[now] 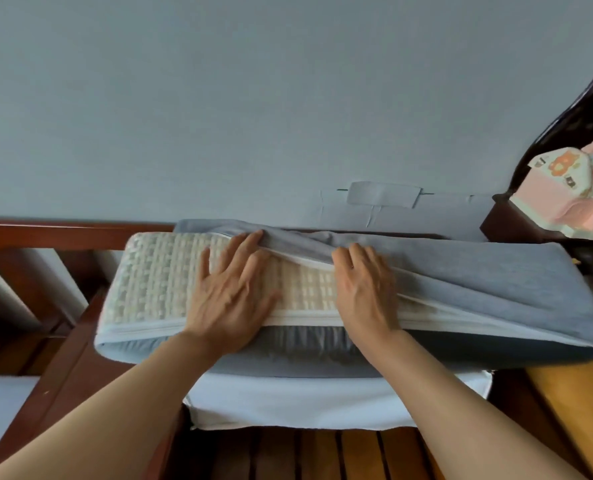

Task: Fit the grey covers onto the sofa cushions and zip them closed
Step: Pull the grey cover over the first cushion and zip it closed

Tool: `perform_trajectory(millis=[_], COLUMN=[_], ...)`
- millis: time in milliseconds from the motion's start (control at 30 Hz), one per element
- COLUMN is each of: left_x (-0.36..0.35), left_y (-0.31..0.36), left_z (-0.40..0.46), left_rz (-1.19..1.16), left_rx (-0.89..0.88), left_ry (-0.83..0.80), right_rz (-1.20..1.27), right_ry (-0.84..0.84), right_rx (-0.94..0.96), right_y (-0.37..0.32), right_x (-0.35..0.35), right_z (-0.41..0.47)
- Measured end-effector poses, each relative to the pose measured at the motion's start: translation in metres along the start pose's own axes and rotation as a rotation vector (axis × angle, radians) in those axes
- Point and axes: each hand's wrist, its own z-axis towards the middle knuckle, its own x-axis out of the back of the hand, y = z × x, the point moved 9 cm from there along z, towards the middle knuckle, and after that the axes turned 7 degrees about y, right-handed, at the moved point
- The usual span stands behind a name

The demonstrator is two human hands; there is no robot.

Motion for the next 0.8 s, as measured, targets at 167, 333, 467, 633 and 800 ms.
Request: perform_trajectory(millis=[167, 333, 467, 633, 800], left_x=[0.002, 0.003, 0.001, 0.005, -0.005], left_y=[-0.009, -0.011, -0.015, -0.047, -0.077], left_z=[0.011, 0.016, 0.019, 0.02, 0.041], left_rz=[-0.031, -0.066, -0.087, -0.02, 0.068], left_rx=[-0.018, -0.05, -0.011, 0.265, 0.356], left_ry=[0.04, 0.098, 0.098, 0.158, 0.015], right_rz=[0.108, 0.006, -0.084, 0.056, 0.076], right_ry=[0.017, 0.0, 0.02, 0.038, 0.058], right_rx=[0.04, -0.03, -0.148, -0.352, -0.422], right_y=[-0.021, -0.025, -0.041, -0.07, -0.08], right_x=[-0.001, -0.003, -0.016, -0.037, -0.052], right_z=[-0.024, -0.024, -0.008, 0.024, 0.026])
